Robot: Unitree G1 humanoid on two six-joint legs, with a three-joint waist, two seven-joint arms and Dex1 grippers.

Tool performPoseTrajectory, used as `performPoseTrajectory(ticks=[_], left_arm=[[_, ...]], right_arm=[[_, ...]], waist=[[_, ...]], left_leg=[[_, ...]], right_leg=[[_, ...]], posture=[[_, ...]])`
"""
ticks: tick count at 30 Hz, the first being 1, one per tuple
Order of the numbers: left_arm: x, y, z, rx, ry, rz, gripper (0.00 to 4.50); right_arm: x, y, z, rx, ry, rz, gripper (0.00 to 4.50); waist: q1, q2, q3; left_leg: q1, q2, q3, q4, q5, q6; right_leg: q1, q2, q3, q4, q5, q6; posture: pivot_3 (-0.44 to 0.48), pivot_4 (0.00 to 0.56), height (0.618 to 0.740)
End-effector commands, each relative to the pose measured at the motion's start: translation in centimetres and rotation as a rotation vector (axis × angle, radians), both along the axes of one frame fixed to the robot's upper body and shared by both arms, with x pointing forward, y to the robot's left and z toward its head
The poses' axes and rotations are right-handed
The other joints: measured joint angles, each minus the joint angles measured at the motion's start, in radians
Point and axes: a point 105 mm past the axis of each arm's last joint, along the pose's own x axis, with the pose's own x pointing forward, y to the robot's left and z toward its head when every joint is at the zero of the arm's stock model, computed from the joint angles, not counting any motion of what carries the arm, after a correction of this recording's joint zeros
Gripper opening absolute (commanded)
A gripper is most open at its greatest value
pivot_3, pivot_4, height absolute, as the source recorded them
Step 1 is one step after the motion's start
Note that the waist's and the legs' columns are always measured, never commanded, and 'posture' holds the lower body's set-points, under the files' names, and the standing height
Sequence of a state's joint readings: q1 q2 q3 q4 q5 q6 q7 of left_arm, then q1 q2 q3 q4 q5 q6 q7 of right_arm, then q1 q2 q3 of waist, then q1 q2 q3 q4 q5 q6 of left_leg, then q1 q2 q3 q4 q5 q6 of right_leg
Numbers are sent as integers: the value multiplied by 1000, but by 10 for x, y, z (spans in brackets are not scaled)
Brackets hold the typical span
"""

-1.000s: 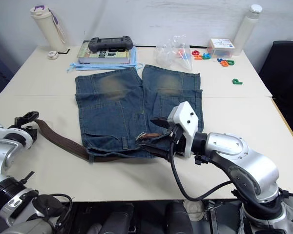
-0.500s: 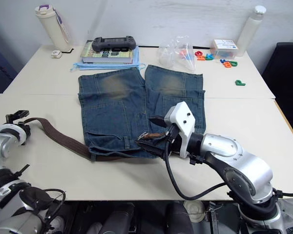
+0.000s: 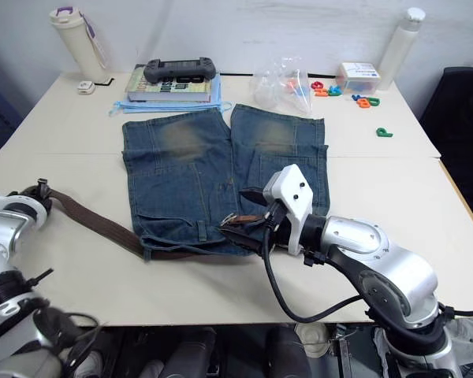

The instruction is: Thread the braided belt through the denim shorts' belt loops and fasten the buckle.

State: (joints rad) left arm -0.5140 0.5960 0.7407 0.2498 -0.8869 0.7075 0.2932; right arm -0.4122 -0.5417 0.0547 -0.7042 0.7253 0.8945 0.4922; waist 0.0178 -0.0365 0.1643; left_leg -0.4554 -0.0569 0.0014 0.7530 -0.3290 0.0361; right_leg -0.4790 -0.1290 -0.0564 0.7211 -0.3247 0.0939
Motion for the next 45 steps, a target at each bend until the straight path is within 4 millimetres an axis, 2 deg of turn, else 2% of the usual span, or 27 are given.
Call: performPoseTrajectory(ticks=[1, 5, 9, 11, 13, 15, 17, 19, 22, 24, 26, 28, 32, 42, 45], left_arm=[[-7, -36, 72, 701, -98, -141, 70], [-16, -79, 81, 1168, -114, -294, 70], [-23, -115, 73, 1407, -136, -410, 70], [-25, -125, 71, 1432, -162, -429, 70], [-26, -131, 72, 1350, -207, -419, 70], [-27, -128, 74, 1192, -245, -399, 70], [-26, -104, 78, 905, -271, -314, 70], [-26, -89, 74, 673, -284, -319, 70], [-29, -83, 71, 516, -301, -359, 70], [-36, -72, 71, 312, -367, -402, 70], [-42, -67, 72, 204, -410, -436, 70], [-48, -64, 73, 148, -444, -494, 70], [-57, -77, 78, 114, -478, -684, 70], [-45, -100, 83, 183, -403, -1076, 70], [-40, -112, 76, 228, -332, -1215, 70]], right_arm=[[0, -1, 17, 54, -55, -17, 4500], [5, -3, 18, 68, -40, -39, 4500], [8, -3, 17, 67, -29, -47, 4500], [10, -3, 16, 64, -27, -51, 4500], [11, -2, 16, 64, -25, -53, 4500], [12, -2, 16, 65, -23, -53, 4500], [11, 0, 14, 59, -21, -52, 4500], [11, 1, 13, 57, -20, -52, 4500], [10, 2, 12, 58, -19, -52, 4500], [10, 4, 11, 59, -19, -54, 4500], [10, 5, 10, 59, -20, -55, 4500], [10, 6, 10, 62, -20, -56, 4500], [10, 8, 10, 70, -19, -54, 4500], [17, 9, 11, 95, 15, -46, 4500], [24, 11, 11, 125, 74, -56, 4500]], waist=[[-5, 1, 0], [1, 10, 3], [4, 13, 4], [3, 13, 4], [4, 13, 5], [5, 14, 5], [5, 13, 5], [2, 12, 6], [-5, 11, 6], [-3, 11, 6], [-7, 11, 6], [-6, 11, 6], [-7, 11, 5], [-19, 11, 6], [-23, 12, 6]], left_leg=[[0, 0, 0, 0, 0, 0], [1, 0, 1, -1, -1, 1], [-1, 0, 1, -3, -1, 3], [-1, 0, 1, -3, -1, 3], [-2, 0, 1, -3, -2, 4], [-2, 0, 1, -3, -2, 5], [-2, 0, 1, -2, -2, 5], [-2, 0, 1, -2, -1, 5], [-1, 1, 0, -2, -1, 4], [-1, 0, 0, -2, 0, 4], [-1, 0, 0, -1, 0, 4], [-1, 0, 0, -1, 0, 4], [-1, 0, -1, -1, 0, 4], [0, 0, 0, -2, 0, 4], [0, 0, 0, -2, 0, 4]], right_leg=[[0, 0, 0, 0, 0, 0], [2, -1, 1, -4, 0, -1], [0, -1, 1, -6, 0, -1], [0, -1, 1, -6, 0, -1], [0, -1, 0, -7, 1, -1], [0, -1, 0, -7, 1, 0], [0, -1, 0, -7, 1, 0], [0, -1, 0, -6, 1, 1], [0, 0, 0, -6, 1, 1], [1, 0, -1, -6, 1, 1], [1, 0, -1, -6, 2, 1], [1, 0, -1, -6, 2, 1], [2, 0, -1, -6, 2, 1], [2, 0, 0, -6, 1, 0], [1, 0, 0, -6, 1, 0]], posture=[[0, 150, 667], [0, 150, 667], [0, 150, 667], [0, 150, 667], [0, 150, 667], [0, 150, 667], [0, 150, 667], [0, 150, 667], [0, 150, 667], [0, 150, 667], [0, 150, 667], [0, 150, 667], [0, 150, 667], [0, 150, 667], [0, 150, 667]])
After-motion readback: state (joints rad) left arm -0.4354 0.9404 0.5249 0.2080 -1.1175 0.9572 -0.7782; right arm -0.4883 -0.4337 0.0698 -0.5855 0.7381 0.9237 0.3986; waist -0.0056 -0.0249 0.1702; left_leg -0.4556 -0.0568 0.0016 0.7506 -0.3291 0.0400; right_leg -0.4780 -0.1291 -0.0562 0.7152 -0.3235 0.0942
